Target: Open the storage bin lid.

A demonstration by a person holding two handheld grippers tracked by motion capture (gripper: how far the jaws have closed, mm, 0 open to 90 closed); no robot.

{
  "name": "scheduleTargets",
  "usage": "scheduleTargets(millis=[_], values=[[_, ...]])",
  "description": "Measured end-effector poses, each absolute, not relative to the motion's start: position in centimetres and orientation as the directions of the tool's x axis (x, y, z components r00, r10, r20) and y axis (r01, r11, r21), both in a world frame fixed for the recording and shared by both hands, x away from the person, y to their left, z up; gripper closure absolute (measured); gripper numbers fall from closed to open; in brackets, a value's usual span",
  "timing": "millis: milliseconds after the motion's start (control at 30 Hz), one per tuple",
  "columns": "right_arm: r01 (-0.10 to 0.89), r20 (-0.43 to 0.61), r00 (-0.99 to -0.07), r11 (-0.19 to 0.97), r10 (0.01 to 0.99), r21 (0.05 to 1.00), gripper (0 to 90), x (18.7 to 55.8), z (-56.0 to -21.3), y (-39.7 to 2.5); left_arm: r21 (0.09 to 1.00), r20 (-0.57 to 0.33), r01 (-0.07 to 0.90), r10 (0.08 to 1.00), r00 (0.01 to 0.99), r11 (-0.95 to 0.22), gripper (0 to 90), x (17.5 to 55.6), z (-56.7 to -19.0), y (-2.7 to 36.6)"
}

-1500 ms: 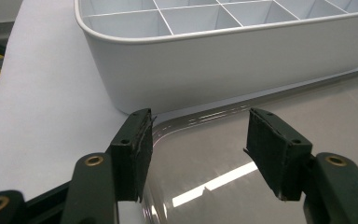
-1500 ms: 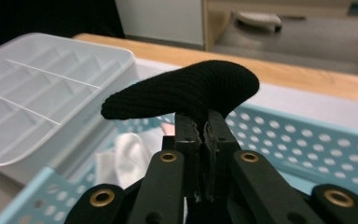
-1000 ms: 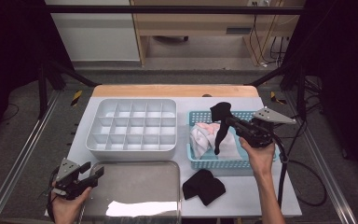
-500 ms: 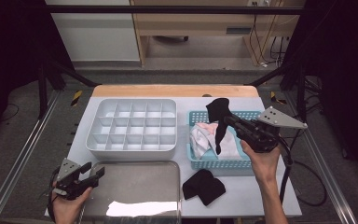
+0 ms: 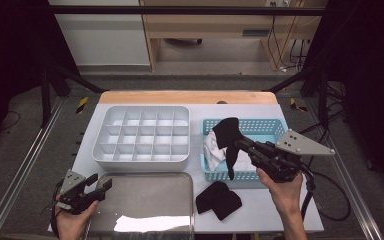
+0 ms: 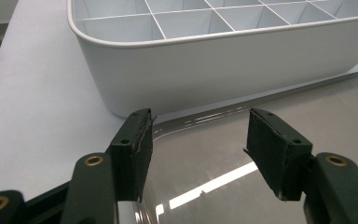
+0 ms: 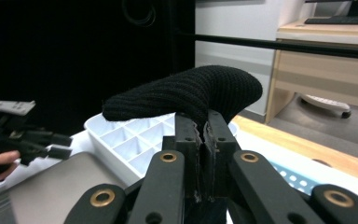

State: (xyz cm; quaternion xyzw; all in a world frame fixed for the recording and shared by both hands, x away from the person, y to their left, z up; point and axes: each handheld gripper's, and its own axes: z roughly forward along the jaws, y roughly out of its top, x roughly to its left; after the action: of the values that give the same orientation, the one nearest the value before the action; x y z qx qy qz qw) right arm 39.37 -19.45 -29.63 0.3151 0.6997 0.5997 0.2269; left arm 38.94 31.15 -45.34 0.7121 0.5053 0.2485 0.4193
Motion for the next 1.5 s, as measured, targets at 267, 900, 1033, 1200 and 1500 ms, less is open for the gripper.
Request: scheduleTargets(millis=[267,900,1033,1200,1500], values=[[0.186,0.071,-0.719,0.092,0.691,0.978,86.2,37.8,-30.8,-19.5,0.851,-0.070,0.508,0.928,0.365,-0.136,39.8,38.9,-45.3,31.2],[0.299,0.090,-0.729,0.197,0.678,0.934,86.1,36.2,-34.9,-19.7,0.856,-0.078,0.500,0.925,0.371,-0.128,40.3,38.7,-45.1,31.2],[0.333,0.106,-0.719,0.206,0.687,0.920,86.2,36.0,-36.2,-20.2,0.856,-0.078,0.501,0.925,0.372,-0.130,40.3,38.7,-45.2,31.2],[0.375,0.126,-0.702,0.214,0.701,0.902,86.1,35.7,-37.7,-20.9,0.856,-0.077,0.500,0.923,0.376,-0.132,40.5,38.7,-45.1,31.1],[0.476,0.171,-0.640,0.212,0.749,0.854,86.0,35.6,-41.5,-23.0,0.856,-0.074,0.498,0.922,0.380,-0.136,40.6,38.7,-45.1,31.1]])
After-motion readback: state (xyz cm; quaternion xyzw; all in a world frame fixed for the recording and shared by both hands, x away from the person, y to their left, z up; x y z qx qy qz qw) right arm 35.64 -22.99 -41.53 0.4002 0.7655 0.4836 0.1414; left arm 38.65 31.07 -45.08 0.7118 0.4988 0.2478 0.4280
